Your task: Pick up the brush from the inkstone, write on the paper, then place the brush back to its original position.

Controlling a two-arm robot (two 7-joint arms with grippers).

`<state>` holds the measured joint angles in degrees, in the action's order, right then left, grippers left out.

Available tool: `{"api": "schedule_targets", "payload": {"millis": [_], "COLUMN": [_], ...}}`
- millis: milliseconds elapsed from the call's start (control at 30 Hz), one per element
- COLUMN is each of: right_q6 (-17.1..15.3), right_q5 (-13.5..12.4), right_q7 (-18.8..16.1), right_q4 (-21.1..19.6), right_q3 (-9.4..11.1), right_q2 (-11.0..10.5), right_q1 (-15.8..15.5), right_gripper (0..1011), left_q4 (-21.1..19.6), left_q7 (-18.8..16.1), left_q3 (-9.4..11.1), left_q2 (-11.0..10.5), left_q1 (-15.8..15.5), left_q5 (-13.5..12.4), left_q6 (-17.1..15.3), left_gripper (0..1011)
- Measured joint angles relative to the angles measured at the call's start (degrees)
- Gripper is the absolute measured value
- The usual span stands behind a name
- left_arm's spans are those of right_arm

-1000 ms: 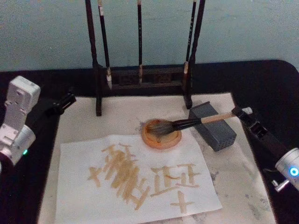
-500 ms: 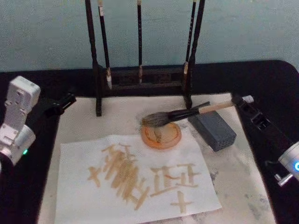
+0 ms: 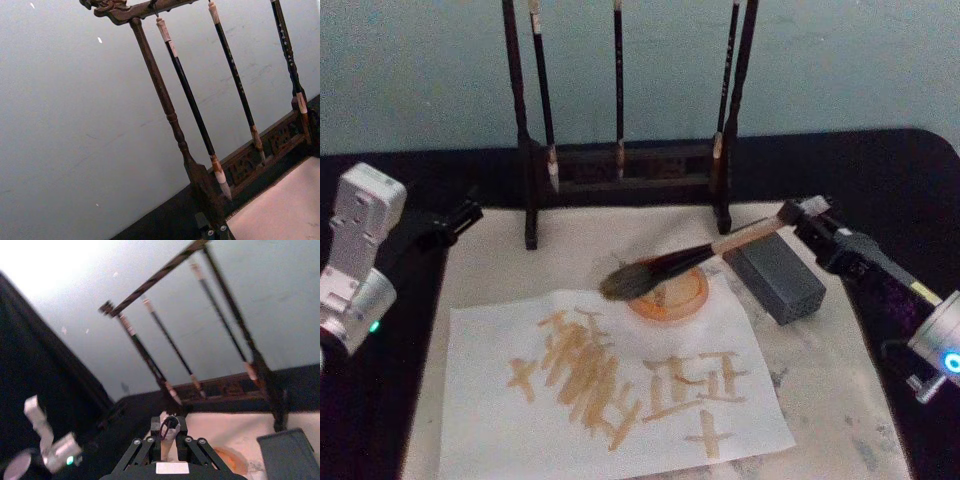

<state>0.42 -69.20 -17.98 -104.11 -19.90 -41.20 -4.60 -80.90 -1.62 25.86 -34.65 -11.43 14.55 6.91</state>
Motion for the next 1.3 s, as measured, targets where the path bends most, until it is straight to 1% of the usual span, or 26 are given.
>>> {"api": "schedule_targets", "payload": {"millis": [33,100,133,233,267,333,367,500,633,767,800,867,900,1000,1167,1300], "right_q6": [-0.04,-0.20,-0.35,-0.48,-0.58,-0.74,-0.86,-1.20,-1.70,-2.66,-2.66,-3.29,-3.48,-4.26,-4.87,-5.22], "right_q5": [1.80,3.79,5.67,8.15,9.86,11.07,12.18,13.90,15.67,17.79,17.79,19.46,19.82,21.03,21.82,21.99], "right_q7": [0.49,0.90,1.11,1.27,1.32,1.33,1.31,0.71,0.34,0.42,0.42,0.77,0.89,1.48,1.86,2.12], "right_q4": [-1.57,-3.09,-4.67,-6.73,-7.89,-8.83,-9.42,-10.09,-10.01,-8.88,-8.88,-8.04,-7.81,-7.13,-6.49,-6.11], "right_q3": [-0.29,-0.63,-0.96,-1.43,-1.77,-2.09,-2.37,-3.10,-4.09,-5.45,-5.45,-6.21,-6.37,-6.69,-6.68,-5.52], "right_q2": [-0.72,-1.42,-2.14,-2.96,-3.35,-3.54,-3.59,-3.27,-2.34,-0.91,-0.91,-0.06,0.17,0.83,1.42,1.76], "right_q1": [-0.25,-0.48,-0.72,-1.08,-1.27,-1.39,-1.47,-1.50,-1.26,-0.62,-0.62,-0.18,-0.06,0.26,0.27,-0.67], "right_gripper": [172,172,171,172,172,172,171,172,172,172,172,172,172,173,172,172], "left_q4": [0.00,0.00,0.00,0.00,0.00,0.00,0.00,0.00,0.00,0.00,0.00,0.00,0.00,0.00,0.00,0.00], "left_q7": [0.00,0.00,0.00,0.00,0.00,0.00,0.00,0.00,0.00,0.00,0.00,0.00,0.00,0.00,0.00,0.00], "left_q3": [0.00,0.00,0.01,0.00,0.00,0.00,0.00,0.00,0.00,0.00,0.00,0.00,0.00,0.00,0.00,0.00], "left_q2": [0.00,0.00,0.00,0.00,0.00,0.00,0.00,0.00,0.00,0.00,0.00,0.00,0.00,0.00,0.00,0.00], "left_q1": [0.00,0.00,0.00,0.00,0.00,0.00,0.00,0.00,0.00,0.00,0.00,0.00,0.00,0.00,0.00,0.00], "left_q5": [0.00,0.00,0.00,0.00,0.00,0.00,0.00,0.00,0.00,0.00,0.00,0.00,0.00,0.00,0.00,0.00], "left_q6": [0.00,0.00,0.00,0.00,0.00,0.00,0.00,0.00,0.00,0.00,0.00,0.00,0.00,0.00,0.00,0.00], "left_gripper": [1002,1002,1002,1002,1000,1002,1002,1002,1002,1002,1002,1002,1002,1002,1002,1000]}}
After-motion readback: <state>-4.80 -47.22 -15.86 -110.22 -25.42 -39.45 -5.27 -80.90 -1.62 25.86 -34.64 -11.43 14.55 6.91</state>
